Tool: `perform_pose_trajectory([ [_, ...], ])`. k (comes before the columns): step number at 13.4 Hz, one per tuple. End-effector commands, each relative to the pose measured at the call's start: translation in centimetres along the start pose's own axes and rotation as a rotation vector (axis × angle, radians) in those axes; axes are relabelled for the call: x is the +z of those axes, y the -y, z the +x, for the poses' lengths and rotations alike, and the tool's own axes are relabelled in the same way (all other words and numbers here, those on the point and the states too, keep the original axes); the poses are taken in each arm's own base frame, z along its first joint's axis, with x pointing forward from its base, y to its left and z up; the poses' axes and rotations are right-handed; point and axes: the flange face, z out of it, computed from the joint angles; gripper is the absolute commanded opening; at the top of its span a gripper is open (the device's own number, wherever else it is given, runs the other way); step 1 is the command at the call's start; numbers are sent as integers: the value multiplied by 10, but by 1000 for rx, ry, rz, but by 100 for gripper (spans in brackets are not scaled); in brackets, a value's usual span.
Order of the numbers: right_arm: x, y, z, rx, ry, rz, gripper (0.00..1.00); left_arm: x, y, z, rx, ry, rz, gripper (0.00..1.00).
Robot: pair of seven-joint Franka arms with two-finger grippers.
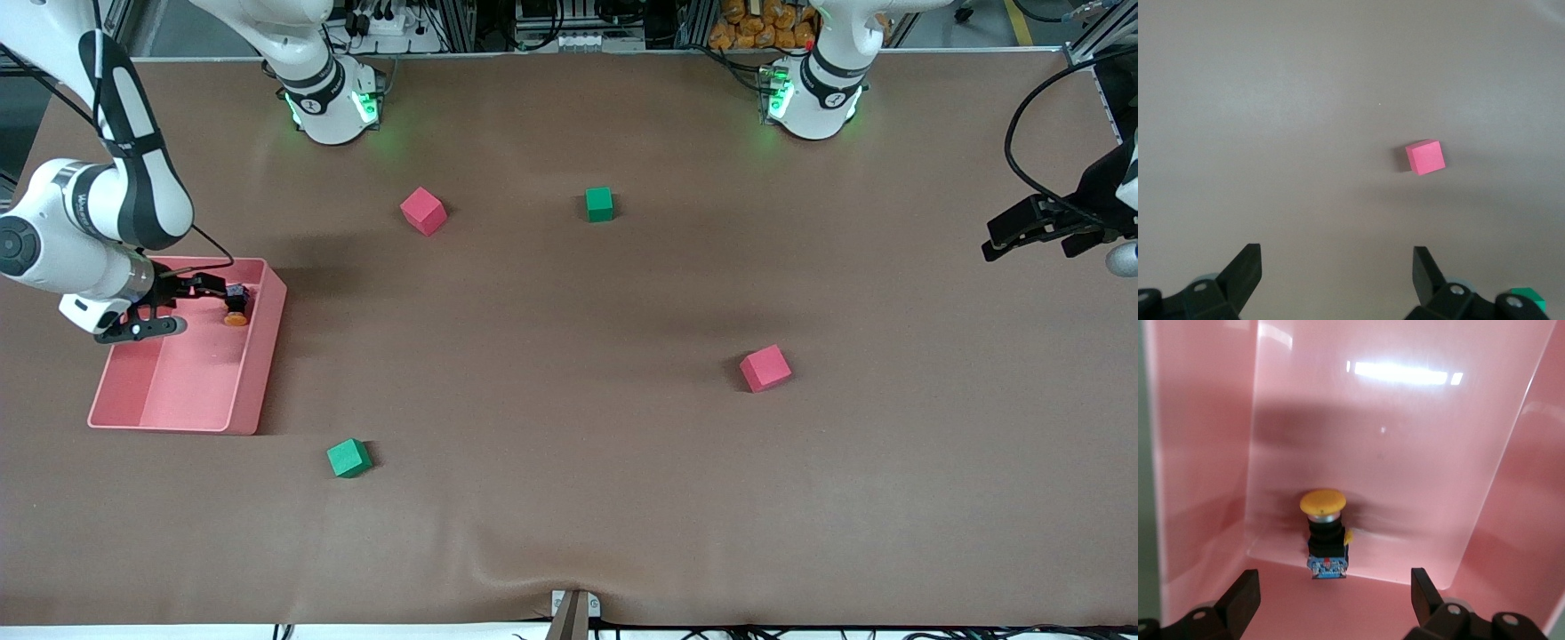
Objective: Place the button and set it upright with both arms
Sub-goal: 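Reach the right gripper into the pink tray above the yellow button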
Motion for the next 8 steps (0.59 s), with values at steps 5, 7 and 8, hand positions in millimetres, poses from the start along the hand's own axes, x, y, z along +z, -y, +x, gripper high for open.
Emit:
perform_pose_trajectory([
  [5,55,-7,-9,-24,-61,-11,100,-2,0,0,22,5,-7,100],
  [7,63,-5,-5,-30,-74,-15,100,-2,-1,0,23,6,-7,100],
  [8,66,-3,-4,-34,-69,-13,100,-2,-1,0,25,6,-7,100],
])
